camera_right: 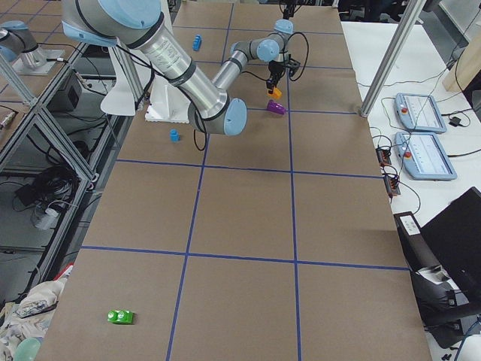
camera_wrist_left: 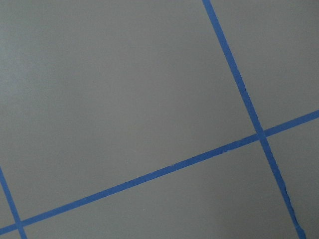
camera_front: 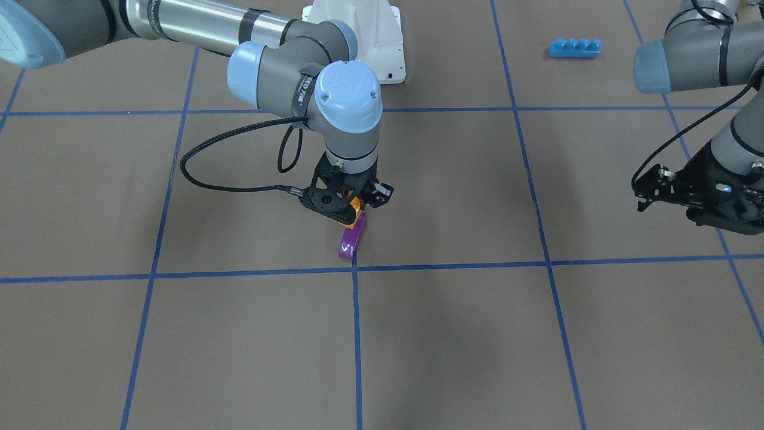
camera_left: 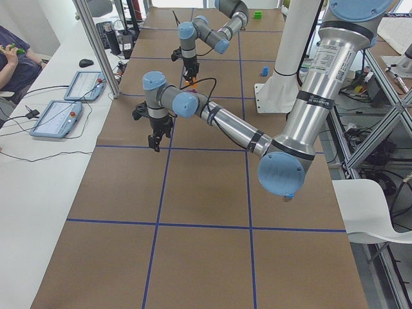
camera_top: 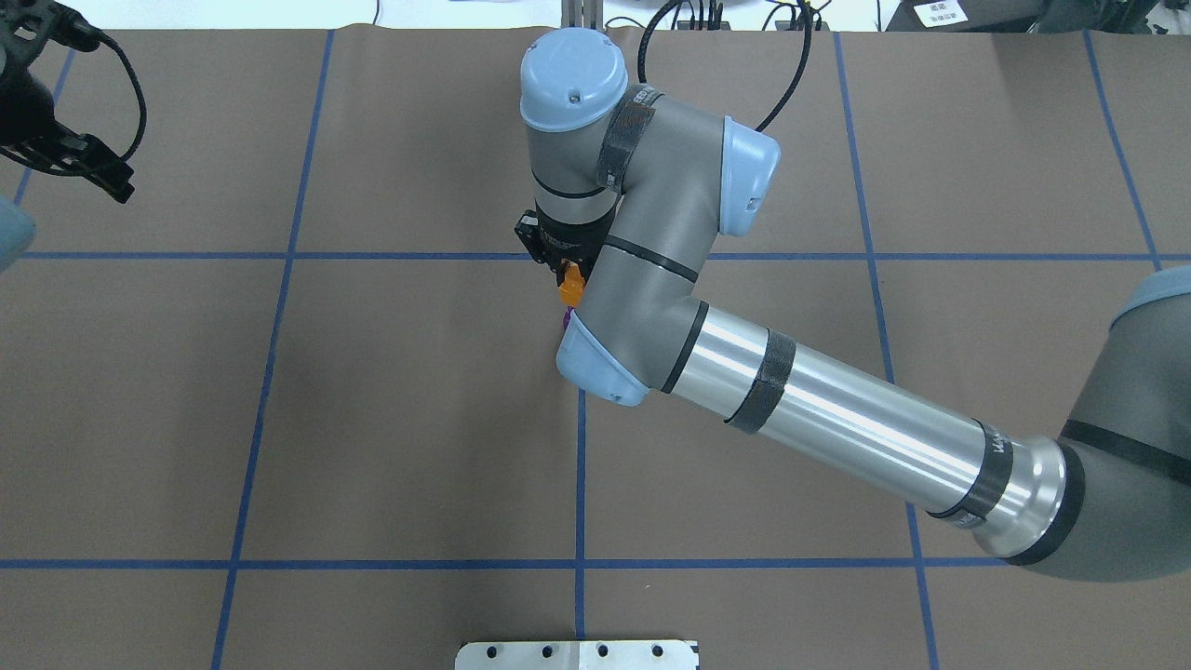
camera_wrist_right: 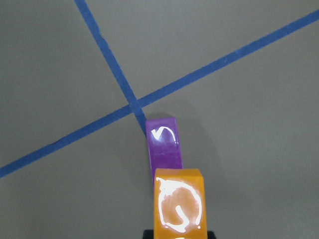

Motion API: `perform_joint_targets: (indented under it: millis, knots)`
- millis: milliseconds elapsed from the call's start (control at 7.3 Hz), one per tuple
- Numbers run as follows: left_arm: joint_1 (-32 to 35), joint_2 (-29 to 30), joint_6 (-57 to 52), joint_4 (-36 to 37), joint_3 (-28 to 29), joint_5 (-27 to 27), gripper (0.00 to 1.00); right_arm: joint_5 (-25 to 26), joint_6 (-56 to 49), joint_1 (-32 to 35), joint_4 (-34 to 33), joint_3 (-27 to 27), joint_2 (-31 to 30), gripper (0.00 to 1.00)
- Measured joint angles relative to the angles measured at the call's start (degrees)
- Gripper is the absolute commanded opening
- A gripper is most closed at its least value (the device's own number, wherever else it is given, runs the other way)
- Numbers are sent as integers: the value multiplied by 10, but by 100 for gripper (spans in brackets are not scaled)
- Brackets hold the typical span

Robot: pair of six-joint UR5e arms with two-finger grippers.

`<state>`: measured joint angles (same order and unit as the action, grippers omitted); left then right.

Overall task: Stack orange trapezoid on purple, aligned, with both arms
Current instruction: 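Lower the orange block onto the purple block, aligning their edges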

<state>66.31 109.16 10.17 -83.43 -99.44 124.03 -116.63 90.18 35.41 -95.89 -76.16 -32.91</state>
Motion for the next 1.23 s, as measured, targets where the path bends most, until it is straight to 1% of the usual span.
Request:
perform_joint_targets:
  millis: [411,822,1233]
  knots:
    - [0,0,0,-1,1,0,100,1,-2,-4,8,7,-3,0]
    - [-1,-1,2,0,2,0,100,18,-4,-11,31,12,-6,0]
    - [-1,-1,4,0,2,0,100,22,-5,-12,36,17,-7,0]
